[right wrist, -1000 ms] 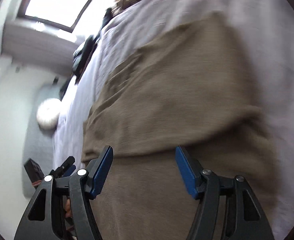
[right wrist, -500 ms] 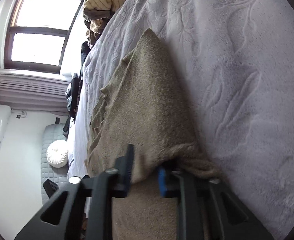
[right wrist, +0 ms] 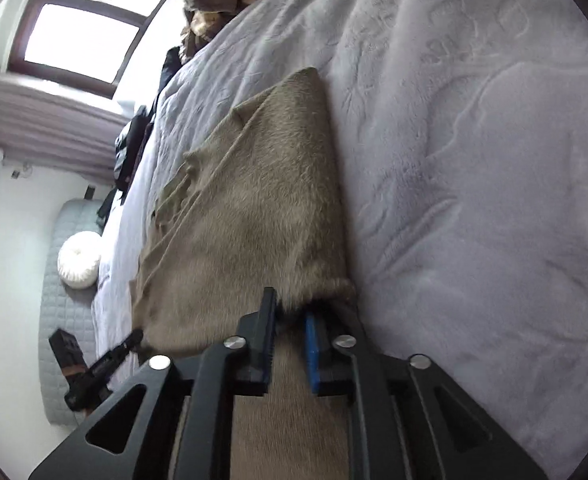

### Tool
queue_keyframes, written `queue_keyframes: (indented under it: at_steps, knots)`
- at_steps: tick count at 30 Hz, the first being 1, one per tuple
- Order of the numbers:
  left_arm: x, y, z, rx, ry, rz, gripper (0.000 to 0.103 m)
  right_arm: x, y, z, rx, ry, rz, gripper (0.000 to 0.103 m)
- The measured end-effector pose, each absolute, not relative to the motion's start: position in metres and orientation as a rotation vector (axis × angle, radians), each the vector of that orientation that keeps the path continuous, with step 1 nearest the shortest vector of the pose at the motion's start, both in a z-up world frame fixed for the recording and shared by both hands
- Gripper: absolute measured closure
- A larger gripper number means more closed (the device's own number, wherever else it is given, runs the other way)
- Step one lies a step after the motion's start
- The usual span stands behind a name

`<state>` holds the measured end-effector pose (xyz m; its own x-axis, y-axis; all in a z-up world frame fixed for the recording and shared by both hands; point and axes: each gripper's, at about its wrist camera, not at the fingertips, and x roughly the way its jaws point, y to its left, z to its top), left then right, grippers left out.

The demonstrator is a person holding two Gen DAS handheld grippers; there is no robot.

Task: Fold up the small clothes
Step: 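Grasp the sweater side edge with the right tool and fold it inward, then lower the folded side flat with the right tool and release it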

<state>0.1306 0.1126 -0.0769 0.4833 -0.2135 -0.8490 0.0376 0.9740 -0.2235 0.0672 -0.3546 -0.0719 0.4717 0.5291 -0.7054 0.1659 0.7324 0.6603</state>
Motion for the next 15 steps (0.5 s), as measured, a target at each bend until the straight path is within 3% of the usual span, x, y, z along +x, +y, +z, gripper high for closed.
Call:
queue_keyframes:
  at_steps: [1,3,6,12,14,15]
  knots:
    - [0.129,0.113,-0.073,-0.143,1.046,-0.122,0.098,0.062,-0.355,-0.061,0.689,1.053,0.270,0.053]
    - [0.125,0.117,-0.069,-0.115,1.037,-0.077,0.098,0.054,-0.361,-0.037,0.583,0.971,0.230,0.034]
    - [0.125,0.126,-0.064,-0.153,1.041,-0.046,0.098,0.061,-0.383,-0.027,0.642,0.906,0.190,0.034]
    - [0.134,0.109,-0.062,-0.140,1.038,-0.043,0.098,0.125,-0.385,-0.069,0.734,1.001,0.114,0.036]
    - [0.137,0.100,-0.060,-0.155,1.036,-0.076,0.098,0.139,-0.370,-0.072,0.671,1.034,0.124,0.054]
    - [0.138,0.096,-0.059,-0.151,1.030,-0.089,0.098,0.144,-0.359,-0.071,0.628,1.060,0.150,0.097]
